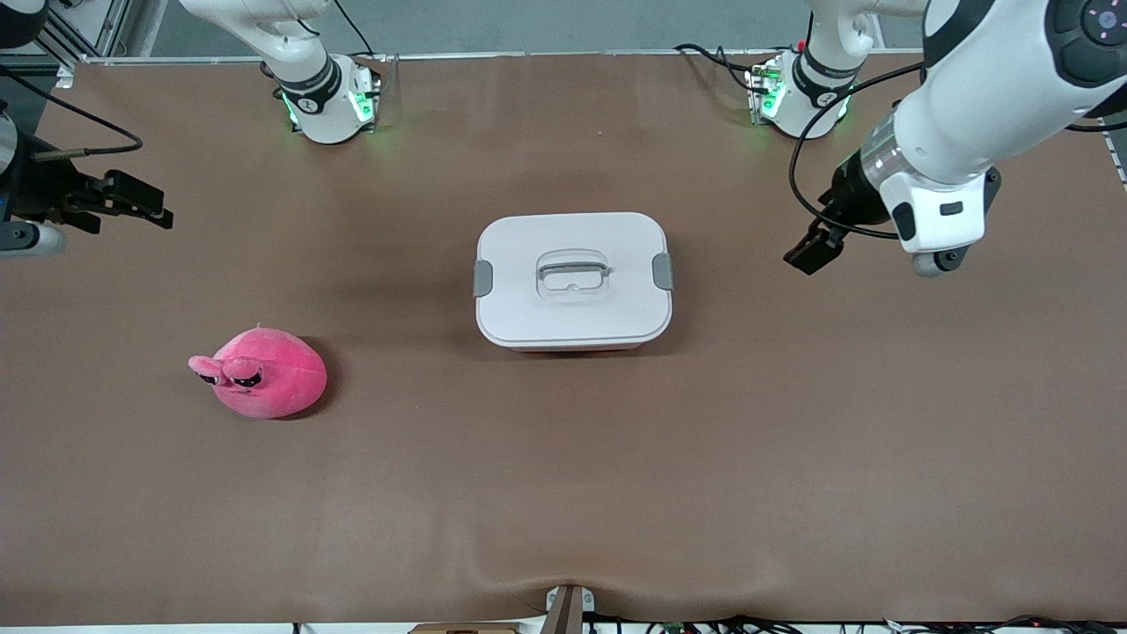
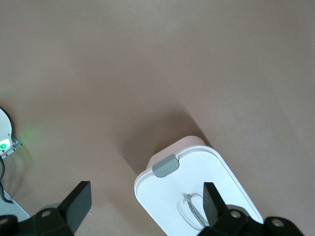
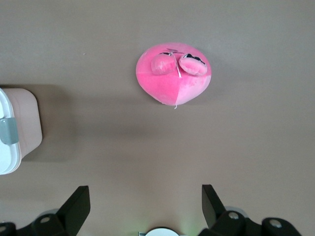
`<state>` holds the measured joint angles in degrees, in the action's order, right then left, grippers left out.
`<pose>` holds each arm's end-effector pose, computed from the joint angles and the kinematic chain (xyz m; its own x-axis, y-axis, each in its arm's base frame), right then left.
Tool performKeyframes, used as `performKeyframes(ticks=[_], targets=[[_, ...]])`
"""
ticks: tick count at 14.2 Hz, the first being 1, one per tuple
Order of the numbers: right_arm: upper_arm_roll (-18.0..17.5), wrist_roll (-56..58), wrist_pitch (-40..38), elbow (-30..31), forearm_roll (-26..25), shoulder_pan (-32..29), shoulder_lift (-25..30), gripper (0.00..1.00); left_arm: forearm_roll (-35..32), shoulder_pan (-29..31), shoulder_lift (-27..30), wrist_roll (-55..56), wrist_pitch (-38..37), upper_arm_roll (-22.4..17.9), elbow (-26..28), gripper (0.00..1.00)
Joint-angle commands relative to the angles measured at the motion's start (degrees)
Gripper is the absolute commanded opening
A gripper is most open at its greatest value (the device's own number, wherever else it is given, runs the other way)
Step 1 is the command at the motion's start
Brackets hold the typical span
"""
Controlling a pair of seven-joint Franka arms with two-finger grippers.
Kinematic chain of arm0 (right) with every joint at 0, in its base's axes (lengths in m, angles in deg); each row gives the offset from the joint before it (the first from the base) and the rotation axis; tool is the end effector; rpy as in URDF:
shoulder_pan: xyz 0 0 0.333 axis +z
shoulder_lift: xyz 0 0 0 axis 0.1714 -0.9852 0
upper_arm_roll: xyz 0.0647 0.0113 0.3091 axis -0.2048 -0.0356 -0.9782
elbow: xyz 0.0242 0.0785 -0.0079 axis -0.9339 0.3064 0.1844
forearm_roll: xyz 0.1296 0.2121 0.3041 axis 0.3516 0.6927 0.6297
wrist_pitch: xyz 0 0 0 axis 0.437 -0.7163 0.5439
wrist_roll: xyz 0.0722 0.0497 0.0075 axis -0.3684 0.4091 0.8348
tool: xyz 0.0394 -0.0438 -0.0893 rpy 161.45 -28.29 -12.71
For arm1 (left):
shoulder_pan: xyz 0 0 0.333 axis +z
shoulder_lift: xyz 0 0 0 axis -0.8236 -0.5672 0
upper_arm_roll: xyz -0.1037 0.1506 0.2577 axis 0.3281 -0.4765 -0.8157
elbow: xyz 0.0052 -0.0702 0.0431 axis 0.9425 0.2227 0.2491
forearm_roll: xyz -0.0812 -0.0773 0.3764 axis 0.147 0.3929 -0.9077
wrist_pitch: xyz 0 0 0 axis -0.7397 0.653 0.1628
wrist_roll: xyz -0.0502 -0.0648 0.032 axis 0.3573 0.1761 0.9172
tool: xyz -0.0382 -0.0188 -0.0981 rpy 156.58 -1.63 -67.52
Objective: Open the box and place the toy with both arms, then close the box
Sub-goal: 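Move the left gripper toward the box lid while the right gripper reaches the toy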
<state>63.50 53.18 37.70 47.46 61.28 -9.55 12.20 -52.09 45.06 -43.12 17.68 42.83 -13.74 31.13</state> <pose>0.5423 -0.0004 0.6031 0.9923 0.0390 -0.1177 0.0321 -0.9977 -0.0596 0.5442 -0.2275 0.5938 0.5297 0.8324 -0.1629 0.8389 -0.5425 -0.0445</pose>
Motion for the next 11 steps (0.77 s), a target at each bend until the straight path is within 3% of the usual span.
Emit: performKeyframes(ticks=[1,6,11], targets=[[-0.05,-0.19,2.38,2.99,-0.03,0.73,0.06,1.00,0.31,-2.09,-0.93,6.64,0.19,-0.07,-0.49,1.00],[-0.14,-0.19,9.49,10.72,-0.12,2.57,0.06,1.00,0.22,-6.57,-2.69,17.55,0.89,-0.07,-0.58,1.00],[-0.05,-0.10,12.49,11.70,-0.12,3.98,-3.18,1.00,-0.31,-9.47,-5.14,30.10,4.57,-0.07,-0.49,1.00]])
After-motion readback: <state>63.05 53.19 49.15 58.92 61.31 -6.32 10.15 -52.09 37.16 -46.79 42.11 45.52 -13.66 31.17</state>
